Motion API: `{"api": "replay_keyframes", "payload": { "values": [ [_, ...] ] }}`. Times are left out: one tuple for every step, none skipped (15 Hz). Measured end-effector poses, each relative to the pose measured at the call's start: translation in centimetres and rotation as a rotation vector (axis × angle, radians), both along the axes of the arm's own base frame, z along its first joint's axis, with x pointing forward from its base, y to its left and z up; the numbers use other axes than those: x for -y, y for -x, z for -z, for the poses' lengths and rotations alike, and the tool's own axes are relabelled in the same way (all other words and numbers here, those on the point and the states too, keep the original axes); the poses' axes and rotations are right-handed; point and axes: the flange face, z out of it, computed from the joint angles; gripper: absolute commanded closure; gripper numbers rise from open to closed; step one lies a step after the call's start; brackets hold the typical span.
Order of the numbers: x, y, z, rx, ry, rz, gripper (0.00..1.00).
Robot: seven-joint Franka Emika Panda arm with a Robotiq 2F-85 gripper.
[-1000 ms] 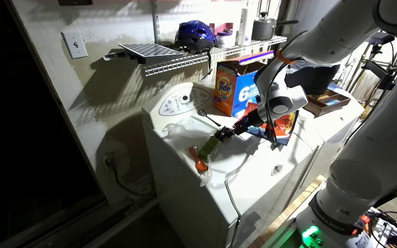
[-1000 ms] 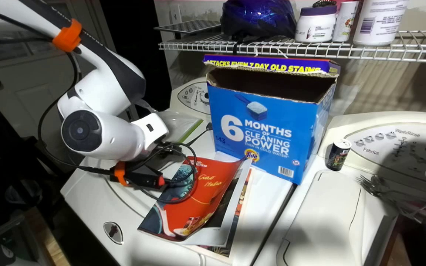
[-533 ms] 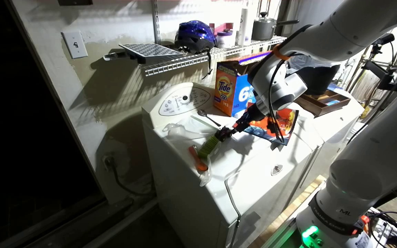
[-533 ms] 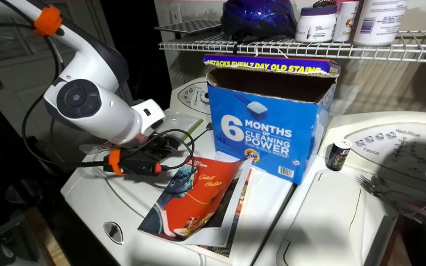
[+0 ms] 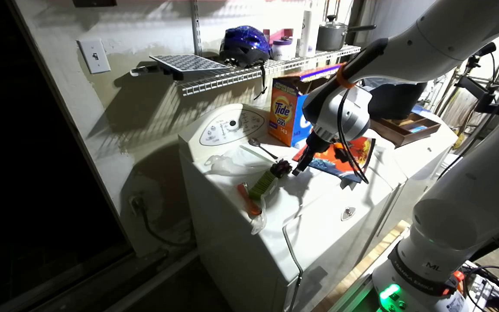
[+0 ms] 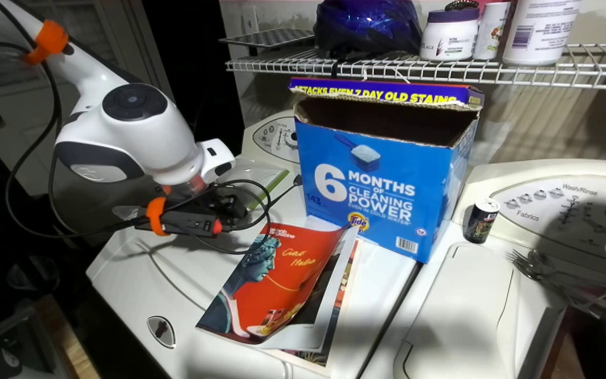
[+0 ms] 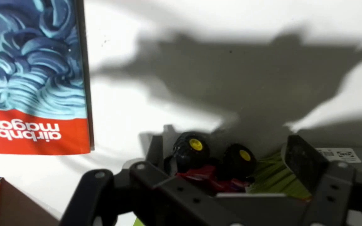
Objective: Place the car upright.
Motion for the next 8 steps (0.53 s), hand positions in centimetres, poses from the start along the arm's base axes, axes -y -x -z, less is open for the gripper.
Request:
{"api": "replay_keyframes", "payload": {
  "values": [
    [0.0, -0.2, -0.3, -0.020, 0.023, 0.010, 0.00],
    [0.2, -0.3, -0.8, -0.037, 0.050, 0.024, 0.00],
    [0.4, -0.5, -1.3, -0.048, 0.077, 0.037, 0.00],
    [0.5, -0.6, -2.0, -0.055, 0.105, 0.050, 0.00],
    [0.4, -0.7, -2.9, -0.062, 0.129, 0.060, 0.00],
    [0.2, -0.7, -3.8, -0.069, 0.151, 0.064, 0.00],
    [0.0, -0.7, -4.7, -0.075, 0.165, 0.070, 0.00],
    [-0.2, -0.6, -5.7, -0.081, 0.173, 0.075, 0.00]
  ]
}}
